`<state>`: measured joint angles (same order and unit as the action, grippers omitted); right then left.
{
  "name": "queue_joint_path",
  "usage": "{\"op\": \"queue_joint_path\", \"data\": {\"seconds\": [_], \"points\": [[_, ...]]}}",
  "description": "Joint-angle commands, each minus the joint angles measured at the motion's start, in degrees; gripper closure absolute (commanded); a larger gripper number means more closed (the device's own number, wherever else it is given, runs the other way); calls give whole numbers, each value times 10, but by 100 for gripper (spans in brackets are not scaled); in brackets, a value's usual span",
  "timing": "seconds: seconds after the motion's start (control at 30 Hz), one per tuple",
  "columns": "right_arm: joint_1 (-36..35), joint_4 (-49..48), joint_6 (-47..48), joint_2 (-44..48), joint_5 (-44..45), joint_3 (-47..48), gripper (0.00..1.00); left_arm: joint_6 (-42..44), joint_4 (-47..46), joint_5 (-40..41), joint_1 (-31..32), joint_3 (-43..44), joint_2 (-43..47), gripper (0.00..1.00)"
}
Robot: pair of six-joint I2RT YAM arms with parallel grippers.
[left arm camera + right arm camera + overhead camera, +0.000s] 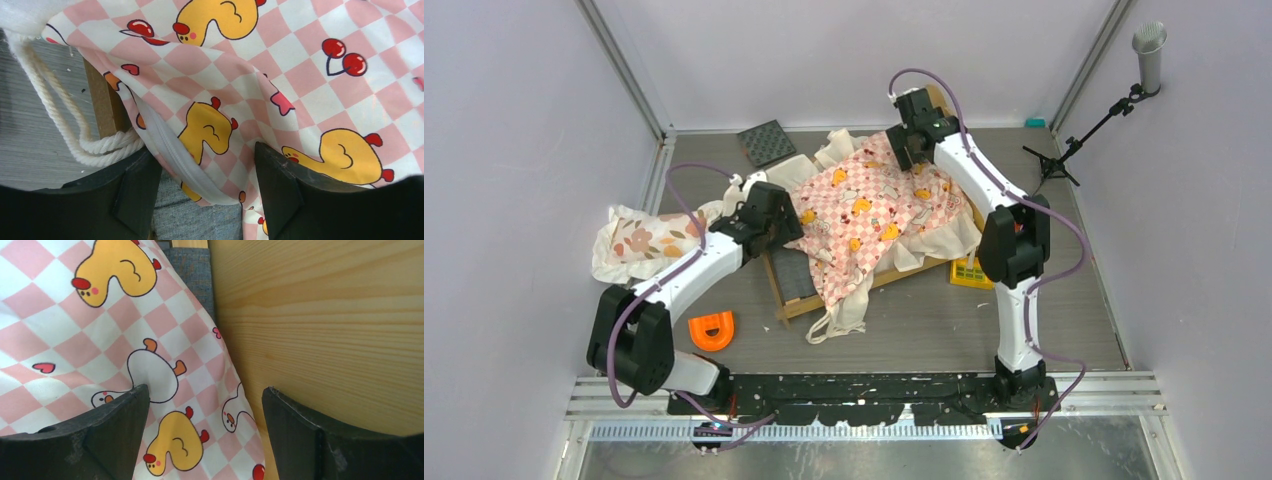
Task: Set up the pet bed
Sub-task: Adjust the mattress on the bed frame.
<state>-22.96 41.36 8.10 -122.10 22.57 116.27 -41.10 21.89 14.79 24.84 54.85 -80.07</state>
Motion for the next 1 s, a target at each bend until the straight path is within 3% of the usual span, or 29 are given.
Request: {"op": "queue_joint_path", "data": {"seconds": [0.0,0.13,0.3,0.37,0.5,0.77,0.97], "points": [[2,8,12,-19,-5,32,14,7,-24,12,2,16,-10,31],[8,12,7,-31,-19,37,19,9,-24,16,2,20,-15,37],[17,23,-11,-32,-58,45,41,15,-24,19,1,30,-20,49],[20,32,-17,-33,-74,54,54,17,-24,20,1,34,-20,55],[22,43,-28,-27,-77,65,97,24,-20,20,1,45,-21,70],[19,37,-56,62,-75,63,99,76,5,8,1,105,6,99],[2,36,-69,162,-69,55,99,156,56,-2,1,181,65,100]]}}
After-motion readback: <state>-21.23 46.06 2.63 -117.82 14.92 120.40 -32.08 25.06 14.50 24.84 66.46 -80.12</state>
